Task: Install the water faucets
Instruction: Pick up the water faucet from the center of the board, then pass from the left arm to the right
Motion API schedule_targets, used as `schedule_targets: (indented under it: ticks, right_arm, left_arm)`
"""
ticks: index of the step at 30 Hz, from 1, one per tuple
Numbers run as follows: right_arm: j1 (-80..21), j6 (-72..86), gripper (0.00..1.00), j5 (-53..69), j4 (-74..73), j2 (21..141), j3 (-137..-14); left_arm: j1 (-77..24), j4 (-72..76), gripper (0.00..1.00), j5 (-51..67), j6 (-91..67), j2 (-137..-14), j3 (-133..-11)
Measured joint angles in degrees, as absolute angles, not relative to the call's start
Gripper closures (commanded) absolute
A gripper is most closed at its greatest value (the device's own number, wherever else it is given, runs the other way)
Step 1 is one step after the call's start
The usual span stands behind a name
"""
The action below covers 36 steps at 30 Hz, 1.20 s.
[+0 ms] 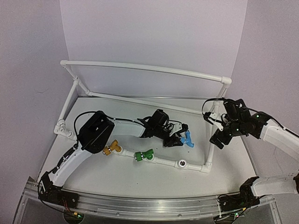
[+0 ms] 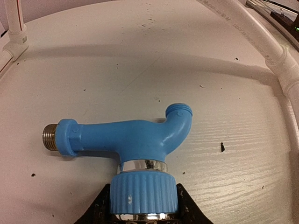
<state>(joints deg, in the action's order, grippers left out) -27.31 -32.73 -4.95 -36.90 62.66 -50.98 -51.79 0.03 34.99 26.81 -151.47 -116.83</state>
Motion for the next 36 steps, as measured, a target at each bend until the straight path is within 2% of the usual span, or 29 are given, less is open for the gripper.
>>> schedule_targets:
  ticks: [3,13,18,27,36]
  right_arm:
    - [-27.31,-31.95,0.02,-7.57,-35.36,63.58,-50.83]
    - [-22.66,-28.39,0.05,-13.38,-27.73,72.32,-53.25]
    - [-15.96,-28.23,0.13,-11.75,-23.87,79.44,-59.01]
    - [-10.5,-29.94,0.31,-8.31,-19.69,91.18,-70.78]
    - [-6.37,-31.6,0.32,-6.55,-18.16,104.54,-85.36]
  left_arm:
    - [-51.81,1.43,0.93,33.72,26.17,-148.59,-112.12]
    - [-51.8,5.19,0.99,28.39,22.35,-136.18,-100.53]
    - [-51.81,7.76,1.0,27.52,20.71,-131.69,-98.28]
    - [-51.81,9.17,1.0,25.64,16.63,-127.47,-92.47]
    - [-51.4,9.72,1.0,23.41,12.25,-123.84,-87.64]
